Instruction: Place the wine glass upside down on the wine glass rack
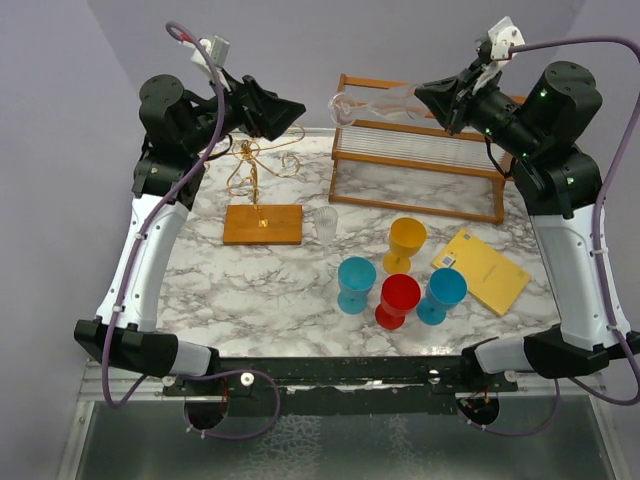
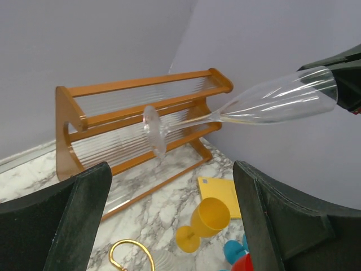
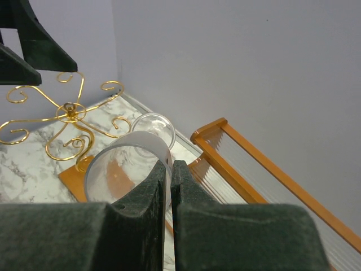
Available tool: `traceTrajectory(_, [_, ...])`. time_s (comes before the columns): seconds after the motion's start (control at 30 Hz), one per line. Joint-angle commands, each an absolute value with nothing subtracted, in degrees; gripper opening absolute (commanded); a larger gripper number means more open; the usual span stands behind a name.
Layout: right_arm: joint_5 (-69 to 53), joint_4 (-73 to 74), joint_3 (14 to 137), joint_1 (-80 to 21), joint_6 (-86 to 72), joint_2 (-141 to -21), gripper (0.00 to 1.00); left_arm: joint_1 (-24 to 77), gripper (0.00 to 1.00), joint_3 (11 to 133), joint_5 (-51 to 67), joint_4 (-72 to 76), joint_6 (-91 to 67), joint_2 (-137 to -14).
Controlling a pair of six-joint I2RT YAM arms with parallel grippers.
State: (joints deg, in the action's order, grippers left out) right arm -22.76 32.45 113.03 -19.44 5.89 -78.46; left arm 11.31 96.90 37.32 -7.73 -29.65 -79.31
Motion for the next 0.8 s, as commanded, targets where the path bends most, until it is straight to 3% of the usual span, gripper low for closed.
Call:
traceTrajectory(0.0, [-28.14,27.93,114.28,-19.69,2.33,-78.44,0.01,12.72,0.91,96.24,40.1,-3.76,-33.3,-81.12])
traceTrajectory(0.77, [-34.28,26.16,113.55,-19.67,0.07,-77.2,0.01,14.4,0.5,91.45,46.41,3.63,-40.03,-85.1])
